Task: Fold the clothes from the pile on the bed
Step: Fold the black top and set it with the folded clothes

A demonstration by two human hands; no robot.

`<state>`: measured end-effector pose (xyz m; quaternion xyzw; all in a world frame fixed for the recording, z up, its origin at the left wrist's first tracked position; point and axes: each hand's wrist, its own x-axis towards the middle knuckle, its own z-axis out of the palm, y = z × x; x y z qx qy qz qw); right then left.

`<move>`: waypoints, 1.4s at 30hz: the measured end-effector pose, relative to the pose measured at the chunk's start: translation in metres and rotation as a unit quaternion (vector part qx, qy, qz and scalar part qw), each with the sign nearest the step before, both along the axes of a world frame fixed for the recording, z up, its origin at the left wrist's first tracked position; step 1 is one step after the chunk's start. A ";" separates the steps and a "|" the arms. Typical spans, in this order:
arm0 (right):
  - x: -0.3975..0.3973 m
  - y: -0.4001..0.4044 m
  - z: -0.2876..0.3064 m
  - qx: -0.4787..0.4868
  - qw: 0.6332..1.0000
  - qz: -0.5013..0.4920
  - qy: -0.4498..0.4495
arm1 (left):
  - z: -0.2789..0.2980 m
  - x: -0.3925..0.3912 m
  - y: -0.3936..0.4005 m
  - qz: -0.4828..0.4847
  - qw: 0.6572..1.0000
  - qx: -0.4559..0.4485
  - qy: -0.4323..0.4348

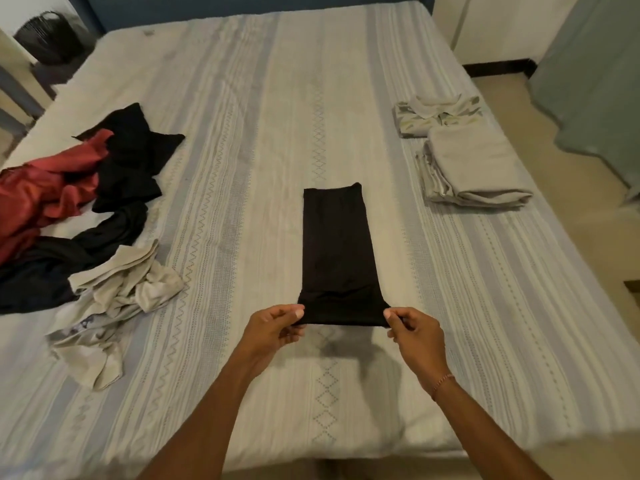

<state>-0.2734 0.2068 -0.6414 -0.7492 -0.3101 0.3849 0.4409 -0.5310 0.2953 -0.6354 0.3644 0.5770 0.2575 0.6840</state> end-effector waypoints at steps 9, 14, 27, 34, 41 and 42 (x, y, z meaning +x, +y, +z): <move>0.010 -0.027 0.031 -0.042 0.996 0.049 0.058 | 0.039 -0.008 -0.022 -0.048 0.999 -0.018 0.008; 0.021 -0.004 0.028 -0.069 0.985 0.111 0.109 | 0.029 -0.007 0.000 -0.088 0.995 -0.006 0.046; 0.043 0.134 -0.039 -0.058 0.990 0.095 -0.082 | -0.069 0.043 0.127 -0.055 0.969 0.151 0.189; 0.035 0.189 -0.108 -0.083 0.989 0.028 -0.121 | -0.135 0.065 0.154 -0.050 0.919 0.215 0.325; 0.031 0.191 -0.122 -0.037 0.986 -0.013 -0.161 | -0.143 0.067 0.161 -0.044 0.892 0.259 0.368; 0.031 0.192 -0.124 -0.039 0.986 -0.014 -0.164 | -0.142 0.068 0.163 -0.047 0.891 0.253 0.374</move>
